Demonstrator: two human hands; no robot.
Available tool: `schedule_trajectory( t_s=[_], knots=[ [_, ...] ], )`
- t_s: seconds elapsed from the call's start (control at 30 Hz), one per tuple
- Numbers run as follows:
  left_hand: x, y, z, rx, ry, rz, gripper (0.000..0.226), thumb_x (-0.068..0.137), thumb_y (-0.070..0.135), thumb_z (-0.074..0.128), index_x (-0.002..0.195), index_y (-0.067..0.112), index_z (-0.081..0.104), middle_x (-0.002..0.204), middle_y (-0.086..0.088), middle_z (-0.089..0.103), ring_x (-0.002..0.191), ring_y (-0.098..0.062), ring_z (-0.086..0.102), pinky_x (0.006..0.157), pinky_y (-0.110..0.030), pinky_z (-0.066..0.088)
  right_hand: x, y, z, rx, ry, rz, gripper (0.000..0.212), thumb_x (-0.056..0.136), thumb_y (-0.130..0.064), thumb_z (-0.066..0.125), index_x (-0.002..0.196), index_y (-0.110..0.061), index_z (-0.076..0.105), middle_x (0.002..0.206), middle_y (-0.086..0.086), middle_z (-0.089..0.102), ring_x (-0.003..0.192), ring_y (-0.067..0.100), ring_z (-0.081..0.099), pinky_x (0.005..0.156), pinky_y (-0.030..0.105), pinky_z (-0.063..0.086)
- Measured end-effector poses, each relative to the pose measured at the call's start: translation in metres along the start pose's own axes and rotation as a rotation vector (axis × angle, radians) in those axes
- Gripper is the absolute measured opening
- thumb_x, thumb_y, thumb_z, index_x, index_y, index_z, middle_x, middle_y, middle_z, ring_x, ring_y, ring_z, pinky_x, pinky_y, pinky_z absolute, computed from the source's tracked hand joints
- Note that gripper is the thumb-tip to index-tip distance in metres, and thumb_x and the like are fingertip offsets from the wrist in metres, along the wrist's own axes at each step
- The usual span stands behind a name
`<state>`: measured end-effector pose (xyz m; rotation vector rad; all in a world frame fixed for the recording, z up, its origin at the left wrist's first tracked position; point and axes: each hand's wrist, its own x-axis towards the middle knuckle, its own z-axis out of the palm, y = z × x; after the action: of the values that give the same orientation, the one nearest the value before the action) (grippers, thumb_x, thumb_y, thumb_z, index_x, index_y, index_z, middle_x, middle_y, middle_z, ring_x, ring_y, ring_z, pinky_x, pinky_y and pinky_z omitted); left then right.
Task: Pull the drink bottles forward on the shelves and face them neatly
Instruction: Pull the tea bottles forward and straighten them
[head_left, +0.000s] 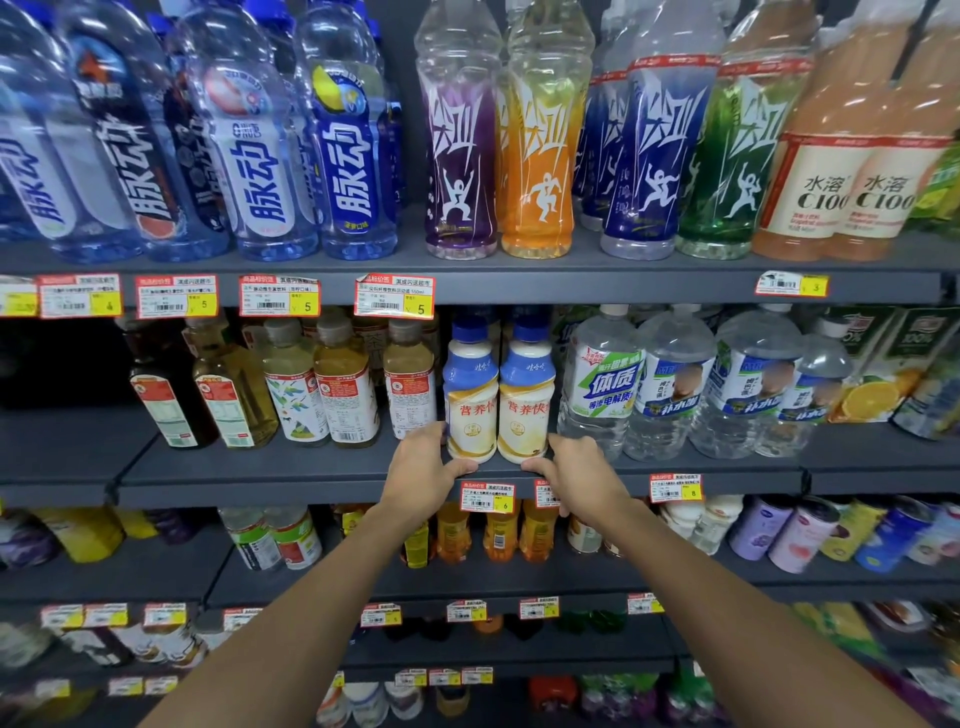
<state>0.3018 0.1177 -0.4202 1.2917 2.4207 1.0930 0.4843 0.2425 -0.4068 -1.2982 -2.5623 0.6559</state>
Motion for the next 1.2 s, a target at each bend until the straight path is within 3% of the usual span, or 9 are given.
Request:
schedule_trajectory(
  t_s=[0.17,0.33,0.47,0.6,0.67,0.77,0.87,1.03,1.2],
  knots=[
    [-0.005,0.001,-0.005,0.03,-0.009,0.056,0.064,0.08,0.037,0.082,0.135,0.016,0.055,0.13,-0.001,0.063,0.119,-0.017,0.058,0.1,-0.038,0.051,-0.006,-0.002,0.0,-0.003,0.013,0.014,0.048,0.093,-0.054,0.061,0.116,-0.012,0.06,0.084,0.005,0.064,0.043,0.012,0.065,0.05,0.03,0.056],
    [-0.013,-0.006,-0.018,0.025,0.043,0.076,0.064,0.082,0.047,0.078,0.135,0.019,0.056,0.12,0.002,0.065,0.11,-0.011,0.059,0.094,-0.032,0.051,-0.017,-0.003,0.007,-0.129,0.269,-0.015,0.052,0.084,-0.077,0.053,0.083,-0.026,0.063,0.065,-0.008,0.059,0.069,0.015,0.064,0.059,0.03,0.05],
    [-0.018,-0.02,-0.037,0.004,0.161,0.072,0.044,0.088,0.045,0.072,0.123,0.019,0.063,0.105,0.005,0.065,0.1,-0.011,0.061,0.089,-0.034,0.053,-0.024,-0.02,0.021,-0.143,0.374,-0.147,0.057,0.084,-0.081,0.034,0.064,-0.031,0.051,0.052,-0.014,0.051,0.06,0.012,0.055,0.061,0.029,0.042],
    [-0.02,-0.042,-0.06,0.034,0.326,0.028,0.032,0.093,0.042,0.066,0.113,0.018,0.066,0.097,0.004,0.067,0.093,-0.016,0.064,0.077,-0.034,0.053,-0.024,-0.057,0.042,-0.105,0.413,-0.238,0.051,0.087,-0.075,0.036,0.069,-0.032,0.055,0.056,-0.014,0.051,0.065,0.014,0.062,0.06,0.029,0.041],
    [-0.019,-0.05,-0.07,0.12,0.424,-0.05,0.036,0.092,0.047,0.064,0.11,0.016,0.066,0.097,0.0,0.069,0.093,-0.022,0.065,0.073,-0.036,0.053,-0.022,-0.077,0.054,-0.08,0.414,-0.255,0.052,0.089,-0.075,0.034,0.075,-0.031,0.058,0.063,-0.011,0.059,0.068,0.016,0.064,0.061,0.03,0.047],
    [-0.018,-0.056,-0.079,0.142,0.492,-0.211,0.051,0.087,0.057,0.065,0.112,0.013,0.064,0.102,-0.006,0.071,0.099,-0.028,0.066,0.078,-0.041,0.053,-0.019,-0.101,0.073,-0.067,0.456,-0.235,0.056,0.092,-0.07,0.041,0.097,-0.023,0.069,0.076,-0.001,0.069,0.079,0.022,0.067,0.066,0.033,0.052],
    [-0.016,-0.058,-0.076,0.155,0.521,-0.265,0.057,0.083,0.061,0.067,0.111,0.012,0.061,0.105,-0.006,0.069,0.102,-0.028,0.063,0.081,-0.042,0.049,-0.017,-0.126,0.089,-0.009,0.461,-0.114,0.063,0.092,-0.069,0.046,0.118,-0.015,0.066,0.087,0.007,0.072,0.087,0.028,0.068,0.073,0.037,0.054],
    [-0.008,-0.055,-0.065,0.194,0.556,-0.319,0.065,0.084,0.063,0.063,0.119,0.008,0.056,0.117,-0.01,0.066,0.112,-0.03,0.059,0.086,-0.043,0.04,-0.009,-0.16,0.103,0.041,0.46,0.03,0.061,0.09,-0.067,0.053,0.112,-0.01,0.061,0.096,0.009,0.07,0.092,0.029,0.068,0.074,0.038,0.056],
    [0.0,-0.05,-0.056,0.184,0.573,-0.35,0.069,0.084,0.062,0.064,0.126,0.008,0.054,0.12,-0.012,0.064,0.115,-0.031,0.056,0.088,-0.045,0.039,0.0,-0.176,0.106,0.047,0.478,0.163,0.061,0.089,-0.067,0.056,0.098,-0.007,0.059,0.087,0.01,0.069,0.081,0.028,0.069,0.061,0.034,0.05]
  ],
)
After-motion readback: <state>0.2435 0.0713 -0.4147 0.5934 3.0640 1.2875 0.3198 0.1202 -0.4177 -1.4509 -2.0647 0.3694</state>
